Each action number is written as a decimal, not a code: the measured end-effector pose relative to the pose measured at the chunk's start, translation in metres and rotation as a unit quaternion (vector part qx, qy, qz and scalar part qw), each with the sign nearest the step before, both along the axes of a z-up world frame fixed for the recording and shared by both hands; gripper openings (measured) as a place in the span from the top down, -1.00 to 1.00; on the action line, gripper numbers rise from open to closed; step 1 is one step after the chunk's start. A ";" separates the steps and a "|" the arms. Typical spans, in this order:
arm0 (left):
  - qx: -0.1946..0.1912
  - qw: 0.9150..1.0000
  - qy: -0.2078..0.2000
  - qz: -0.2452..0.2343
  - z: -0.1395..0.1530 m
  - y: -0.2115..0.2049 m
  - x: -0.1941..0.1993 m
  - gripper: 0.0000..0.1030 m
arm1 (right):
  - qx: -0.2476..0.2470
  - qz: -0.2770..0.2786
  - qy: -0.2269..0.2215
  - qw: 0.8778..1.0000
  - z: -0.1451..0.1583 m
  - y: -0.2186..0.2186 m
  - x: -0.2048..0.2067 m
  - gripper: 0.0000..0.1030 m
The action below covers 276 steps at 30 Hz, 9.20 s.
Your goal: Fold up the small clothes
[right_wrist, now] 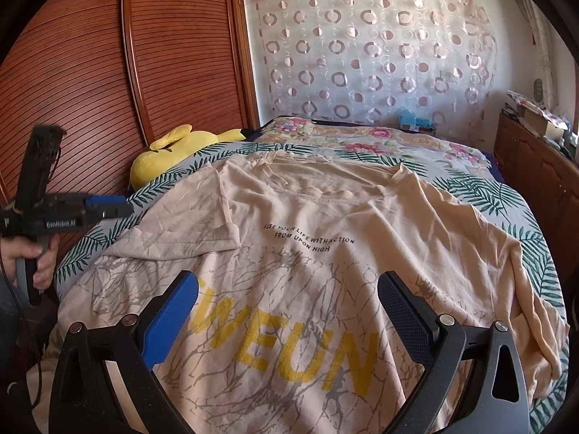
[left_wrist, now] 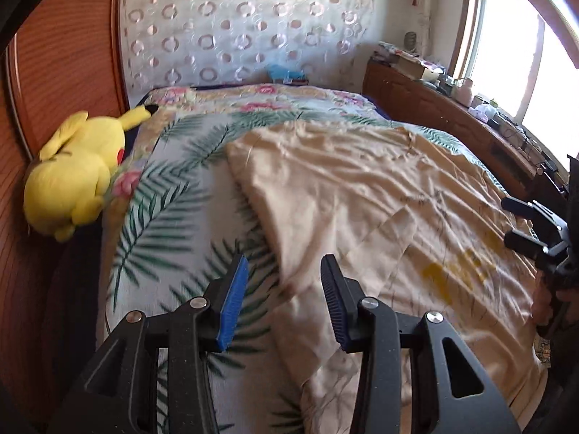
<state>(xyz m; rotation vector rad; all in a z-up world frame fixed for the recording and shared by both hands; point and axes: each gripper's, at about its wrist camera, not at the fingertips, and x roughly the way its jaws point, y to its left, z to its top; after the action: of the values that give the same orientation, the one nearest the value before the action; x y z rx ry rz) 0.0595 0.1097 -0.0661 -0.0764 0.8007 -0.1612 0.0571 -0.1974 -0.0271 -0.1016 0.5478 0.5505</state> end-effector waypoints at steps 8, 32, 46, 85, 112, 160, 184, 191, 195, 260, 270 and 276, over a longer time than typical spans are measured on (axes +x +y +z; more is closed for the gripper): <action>-0.018 0.999 0.031 -0.012 -0.026 -0.008 -0.012 0.32 | 0.000 0.000 0.005 1.000 -0.005 -0.003 0.003 -0.93; -0.008 0.997 -0.028 -0.067 0.019 -0.042 -0.049 0.68 | -0.002 -0.009 -0.001 1.000 0.000 -0.010 0.001 -0.93; -0.013 0.997 -0.072 -0.011 0.045 -0.010 -0.037 -0.58 | -0.004 0.032 -0.012 0.999 0.020 0.009 0.011 -0.74; 0.002 0.995 -0.063 0.072 0.018 0.014 -0.032 -0.58 | -0.040 0.082 0.030 0.995 -0.012 0.041 0.077 0.21; -0.006 0.994 -0.059 0.088 0.006 0.027 -0.046 -0.58 | -0.042 0.207 0.126 0.969 -0.072 0.100 0.060 0.90; -0.014 0.996 -0.050 0.071 0.008 0.008 -0.052 -0.58 | -0.009 0.162 0.116 0.980 -0.056 0.133 0.056 0.43; -0.011 0.997 -0.045 0.062 -0.001 0.006 -0.046 -0.58 | -0.008 0.160 0.138 0.977 -0.080 0.088 0.036 0.71; 0.013 0.998 -0.050 0.020 0.010 -0.012 -0.009 -0.58 | -0.022 0.086 0.086 0.992 -0.070 0.051 0.053 0.65; 0.021 0.999 -0.049 0.000 0.015 -0.020 0.024 -0.35 | -0.039 0.036 0.065 0.996 -0.071 0.015 0.067 0.61; 0.018 0.997 -0.066 -0.033 0.024 -0.054 0.060 -0.61 | -0.069 -0.068 0.080 0.992 -0.109 -0.078 0.093 0.20; 0.022 0.998 -0.032 -0.056 0.003 -0.088 0.046 -0.61 | -0.070 -0.068 0.080 0.992 -0.109 -0.078 0.093 0.19; 0.037 0.997 -0.011 -0.064 -0.008 -0.098 0.049 -0.61 | -0.070 -0.068 0.080 0.992 -0.109 -0.078 0.093 0.18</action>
<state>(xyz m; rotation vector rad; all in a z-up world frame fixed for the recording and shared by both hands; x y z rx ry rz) 0.1085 0.0112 -0.0746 0.0456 0.7892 -0.2529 0.1500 -0.2756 -0.1365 -0.1525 0.7440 0.3888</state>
